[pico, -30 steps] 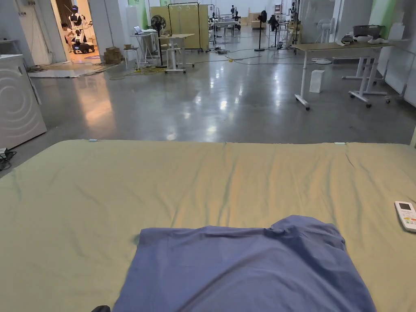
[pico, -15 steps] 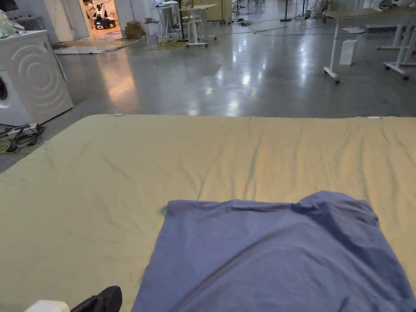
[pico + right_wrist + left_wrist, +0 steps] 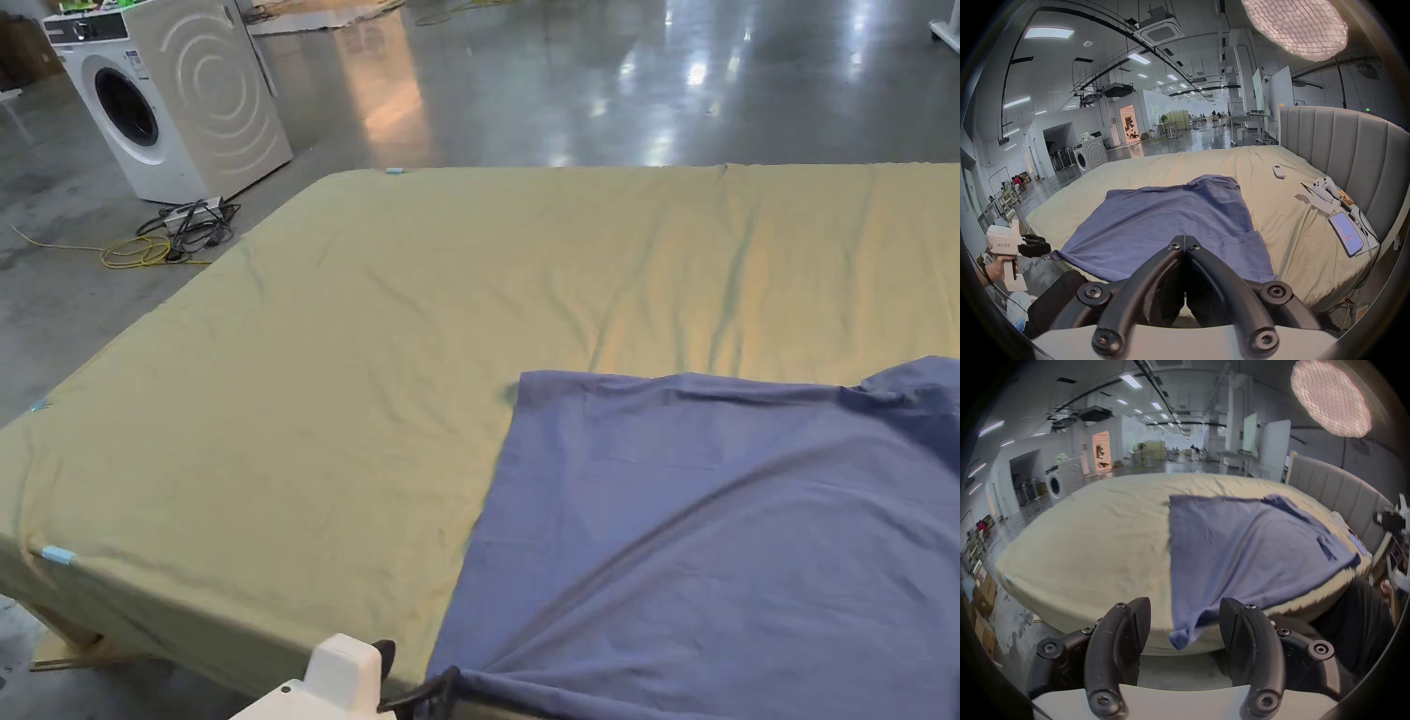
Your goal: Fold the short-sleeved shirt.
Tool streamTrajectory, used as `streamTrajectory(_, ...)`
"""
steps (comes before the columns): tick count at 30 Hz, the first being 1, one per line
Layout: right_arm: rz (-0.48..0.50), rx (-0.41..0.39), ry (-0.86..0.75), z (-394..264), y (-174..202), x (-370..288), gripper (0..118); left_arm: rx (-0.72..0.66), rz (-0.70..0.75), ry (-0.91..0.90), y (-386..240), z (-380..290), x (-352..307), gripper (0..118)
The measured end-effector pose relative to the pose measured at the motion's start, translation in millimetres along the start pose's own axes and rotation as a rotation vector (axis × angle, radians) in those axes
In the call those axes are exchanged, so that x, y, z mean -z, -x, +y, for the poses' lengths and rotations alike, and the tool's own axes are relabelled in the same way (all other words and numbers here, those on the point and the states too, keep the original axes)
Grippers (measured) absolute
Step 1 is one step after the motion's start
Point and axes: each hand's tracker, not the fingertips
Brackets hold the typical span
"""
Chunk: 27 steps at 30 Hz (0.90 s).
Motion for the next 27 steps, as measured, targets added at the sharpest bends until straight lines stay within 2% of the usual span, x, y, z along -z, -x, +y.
streamTrajectory(3, -0.010, -0.009, 0.007, -2.8, -3.0, -2.6, 0, 0.050, -0.016, 0.051, 0.5, -8.6, 17.3, 60)
streamTrajectory(11, -0.035, 0.014, 0.028, -8.6, -12.1, -4.5, 0, 0.042, 0.003, 0.090, 1.9, -5.1, 28.7, 52)
streamTrajectory(12, -0.037, 0.015, 0.030, -9.7, -13.1, -4.5, 0, 0.050, -0.001, 0.094, 1.9, -3.4, 27.2, 48)
streamTrajectory(14, -0.043, 0.016, 0.032, -11.5, -15.4, -6.9, 0, 0.069, -0.003, 0.101, 1.9, -0.4, 24.3, 23)
streamTrajectory(16, -0.052, 0.023, 0.036, -14.7, -20.1, -8.1, 0, 0.068, -0.046, 0.115, 0.0, 4.5, 23.5, 8)
streamTrajectory(21, -0.123, 0.034, 0.046, -22.1, -42.5, -14.5, 1, 0.200, 0.011, 0.182, -12.5, 7.8, 33.5, 8)
streamTrajectory(22, -0.154, 0.035, 0.053, -25.0, -50.4, -14.5, 14, 0.196, 0.010, 0.209, -13.7, 10.3, 37.1, 8)
streamTrajectory(23, -0.188, 0.035, 0.067, -28.6, -59.4, -13.4, 35, 0.198, 0.013, 0.207, -17.2, 13.9, 38.0, 8)
streamTrajectory(24, -0.211, 0.035, 0.082, -32.1, -67.2, -11.7, 50, 0.206, 0.015, 0.218, -22.1, 17.5, 38.1, 8)
streamTrajectory(25, -0.237, 0.036, 0.105, -37.4, -78.3, -8.8, 54, 0.230, 0.025, 0.223, -26.0, 18.0, 38.3, 8)
streamTrajectory(27, -0.274, 0.044, 0.145, -45.2, -92.8, -4.0, 53, 0.304, 0.045, 0.232, -33.5, 17.0, 37.7, 8)
